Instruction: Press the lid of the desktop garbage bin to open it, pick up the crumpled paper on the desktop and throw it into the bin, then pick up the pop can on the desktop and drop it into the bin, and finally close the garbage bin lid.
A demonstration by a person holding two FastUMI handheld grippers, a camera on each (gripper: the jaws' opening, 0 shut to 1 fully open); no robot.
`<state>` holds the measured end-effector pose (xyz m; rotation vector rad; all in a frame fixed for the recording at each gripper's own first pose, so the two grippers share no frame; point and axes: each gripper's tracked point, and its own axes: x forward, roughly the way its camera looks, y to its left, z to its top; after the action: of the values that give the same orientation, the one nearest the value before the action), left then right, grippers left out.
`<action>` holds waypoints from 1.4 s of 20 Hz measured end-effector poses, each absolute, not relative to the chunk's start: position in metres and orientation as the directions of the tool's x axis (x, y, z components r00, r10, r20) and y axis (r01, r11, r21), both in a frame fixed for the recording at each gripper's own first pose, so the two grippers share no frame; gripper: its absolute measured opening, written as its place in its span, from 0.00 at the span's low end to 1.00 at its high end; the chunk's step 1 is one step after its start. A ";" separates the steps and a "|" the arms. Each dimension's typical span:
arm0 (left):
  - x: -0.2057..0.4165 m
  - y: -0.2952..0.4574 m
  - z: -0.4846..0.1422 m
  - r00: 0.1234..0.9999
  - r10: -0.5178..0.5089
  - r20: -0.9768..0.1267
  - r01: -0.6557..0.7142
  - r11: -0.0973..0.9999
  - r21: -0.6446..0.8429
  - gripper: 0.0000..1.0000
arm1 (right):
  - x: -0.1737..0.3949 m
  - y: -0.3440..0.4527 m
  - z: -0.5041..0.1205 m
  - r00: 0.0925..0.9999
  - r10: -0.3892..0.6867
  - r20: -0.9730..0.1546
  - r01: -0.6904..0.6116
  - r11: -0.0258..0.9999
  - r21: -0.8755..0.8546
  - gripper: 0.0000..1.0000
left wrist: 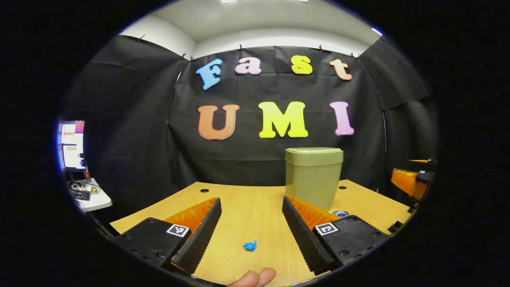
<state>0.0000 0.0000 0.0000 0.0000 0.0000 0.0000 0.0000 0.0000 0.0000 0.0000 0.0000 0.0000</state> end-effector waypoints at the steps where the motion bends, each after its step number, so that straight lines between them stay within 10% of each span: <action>1: 0.000 0.004 -0.002 1.000 0.001 -0.002 -0.001 1.000 -0.009 0.99 | -0.002 0.004 0.000 1.000 0.000 0.000 0.000 1.000 -0.008 0.95; 28: 0.002 -0.001 -0.016 1.000 -0.010 -0.007 0.010 0.999 0.032 0.99 | 0.002 0.003 0.002 1.000 -0.025 0.007 0.025 1.000 -0.019 0.93</action>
<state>0.0016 -0.0008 -0.0158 0.0323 0.0067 -0.0101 0.0016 0.0027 0.0022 -0.0191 -0.0072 -0.0246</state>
